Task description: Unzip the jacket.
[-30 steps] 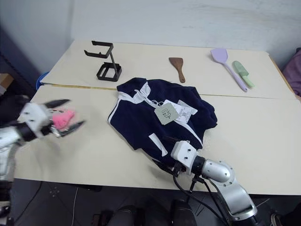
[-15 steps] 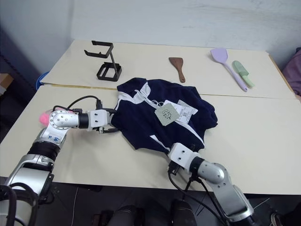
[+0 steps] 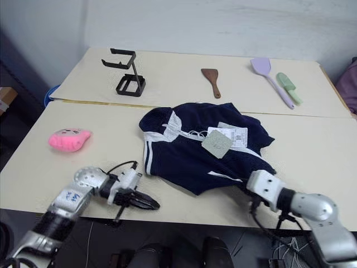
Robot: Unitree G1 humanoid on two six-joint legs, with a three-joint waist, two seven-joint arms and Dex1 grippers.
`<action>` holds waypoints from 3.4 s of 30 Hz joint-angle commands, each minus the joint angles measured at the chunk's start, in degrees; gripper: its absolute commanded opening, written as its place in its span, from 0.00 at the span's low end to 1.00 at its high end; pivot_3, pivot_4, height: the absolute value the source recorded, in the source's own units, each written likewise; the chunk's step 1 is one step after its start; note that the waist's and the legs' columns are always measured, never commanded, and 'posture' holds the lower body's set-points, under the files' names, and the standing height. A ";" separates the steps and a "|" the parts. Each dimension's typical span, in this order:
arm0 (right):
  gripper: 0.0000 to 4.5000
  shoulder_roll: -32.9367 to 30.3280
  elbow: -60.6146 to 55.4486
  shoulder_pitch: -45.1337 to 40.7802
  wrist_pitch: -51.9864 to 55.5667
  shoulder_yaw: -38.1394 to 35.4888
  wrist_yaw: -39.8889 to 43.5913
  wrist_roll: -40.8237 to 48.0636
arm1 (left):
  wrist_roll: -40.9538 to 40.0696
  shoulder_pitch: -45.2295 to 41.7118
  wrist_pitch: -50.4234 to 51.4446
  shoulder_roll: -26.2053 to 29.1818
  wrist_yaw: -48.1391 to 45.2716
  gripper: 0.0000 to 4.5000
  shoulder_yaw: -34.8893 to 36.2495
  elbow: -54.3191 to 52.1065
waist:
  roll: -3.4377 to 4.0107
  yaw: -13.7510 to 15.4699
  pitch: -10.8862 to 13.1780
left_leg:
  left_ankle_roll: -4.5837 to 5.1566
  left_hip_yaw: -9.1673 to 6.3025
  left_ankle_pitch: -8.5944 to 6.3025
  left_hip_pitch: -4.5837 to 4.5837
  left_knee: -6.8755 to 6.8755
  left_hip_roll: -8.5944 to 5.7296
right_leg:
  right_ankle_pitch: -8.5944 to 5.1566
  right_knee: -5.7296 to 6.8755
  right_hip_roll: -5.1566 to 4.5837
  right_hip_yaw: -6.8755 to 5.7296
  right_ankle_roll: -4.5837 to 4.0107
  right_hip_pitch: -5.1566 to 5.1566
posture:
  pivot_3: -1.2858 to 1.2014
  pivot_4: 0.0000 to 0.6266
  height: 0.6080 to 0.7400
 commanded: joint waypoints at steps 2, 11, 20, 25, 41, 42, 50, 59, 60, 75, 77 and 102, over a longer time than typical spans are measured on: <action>0.00 -2.38 8.27 -1.72 -5.85 -1.87 4.45 1.18 | -1.97 2.19 5.05 -0.92 5.27 0.01 0.44 -8.25 | 0.01 0.05 0.00 | -0.01 -0.09 0.00 0.00 0.03 0.02 | 0.00 -0.01 -0.02 0.18 0.00 0.06 | 0.52 0.24 1.00; 0.00 -2.02 14.42 -1.96 -10.64 -2.51 6.80 2.95 | 4.24 -2.59 -19.31 -1.67 13.99 0.34 10.95 2.08 | 0.08 0.28 0.01 | -0.05 -0.21 -0.01 0.05 0.07 0.10 | 0.00 -0.41 -0.09 0.04 -0.01 0.27 | 0.52 0.24 1.00; 0.00 0.09 13.18 1.20 -10.58 -3.31 4.98 5.11 | 14.91 -15.09 -43.74 -2.01 10.57 0.71 5.34 25.23 | 0.10 1.38 0.01 | -0.05 -0.34 -0.02 0.07 0.10 0.02 | 0.02 -0.40 -0.03 -0.42 0.03 0.50 | 0.52 0.24 1.00; 0.00 1.01 12.29 2.90 -10.80 -3.77 3.72 5.32 | 20.23 -23.05 -52.28 -5.85 12.40 0.71 1.84 38.23 | 0.10 1.45 0.02 | -0.03 -0.33 -0.03 0.06 0.10 0.00 | 0.04 -0.40 -0.01 -0.56 0.06 0.51 | 0.52 0.24 1.00; 0.00 1.38 13.15 6.63 -12.93 -7.35 2.33 6.77 | 7.59 -8.11 -17.43 1.81 -8.27 0.00 -3.13 14.78 | 0.57 0.07 -0.24 | 0.01 -0.28 -0.12 0.32 -0.03 0.07 | 0.04 -0.41 0.06 -0.36 0.07 0.65 | 0.52 0.24 1.00; 0.00 1.16 13.65 6.74 -13.35 -7.51 2.91 6.88 | 7.10 -6.64 -16.22 2.24 -7.60 0.00 -2.97 12.22 | 0.57 0.08 -0.23 | 0.01 -0.32 -0.12 0.32 -0.02 0.07 | 0.04 -0.42 0.03 -0.27 0.07 0.69 | 0.52 0.24 1.00; 0.00 -0.59 20.87 4.95 -16.98 -9.29 6.49 6.93 | 5.59 1.45 -11.89 -0.13 1.27 0.00 -1.14 -0.01 | 0.61 0.81 -0.18 | 0.04 -0.50 -0.16 0.29 0.06 0.01 | 0.03 -0.69 -0.47 -0.15 0.05 0.77 | 0.52 0.24 1.00; 0.52 -1.57 17.01 10.27 -13.69 -15.42 11.48 13.14 | -3.28 1.94 -1.89 2.66 6.19 0.27 8.63 -4.06 | 0.70 1.21 -0.12 | 0.04 -0.54 -0.15 0.23 0.07 0.01 | 0.03 -0.71 -0.53 -0.23 0.05 0.73 | 0.52 0.24 1.00; 0.59 -1.74 14.62 12.36 -12.26 -16.81 11.93 14.29 | -4.74 2.03 0.07 3.73 6.00 0.34 9.86 -4.99 | 0.75 1.24 -0.10 | 0.04 -0.56 -0.15 0.22 0.06 0.01 | 0.03 -0.70 -0.53 -0.24 0.05 0.73 | 0.52 0.24 1.00; 1.00 -10.62 3.66 -8.27 17.08 -12.29 1.07 21.61 | 1.57 -16.21 -11.13 -7.64 10.58 0.98 7.71 11.47 | 0.62 1.09 0.16 | -0.03 -0.50 -0.13 0.14 0.04 -0.03 | 0.08 -0.79 -0.45 -0.27 0.14 0.63 | 0.52 0.24 1.00; 1.00 -10.43 10.45 -17.39 15.57 -6.13 2.68 16.92 | 3.93 -19.20 -14.55 -10.07 11.34 0.98 6.48 15.90 | 0.62 1.14 0.18 | -0.03 -0.42 -0.09 0.05 0.05 -0.04 | 0.09 -0.62 -0.04 -0.38 0.14 0.54 | 0.52 0.24 1.00; 1.00 -8.11 15.22 -29.87 6.99 1.71 14.51 5.30 | 14.36 -25.92 -31.42 -22.52 21.19 0.98 4.45 36.85 | 0.61 1.53 0.23 | 0.29 -0.90 0.07 -0.94 0.48 -0.24 | 0.35 -0.81 -0.11 -1.18 0.62 0.32 | 0.52 0.24 1.00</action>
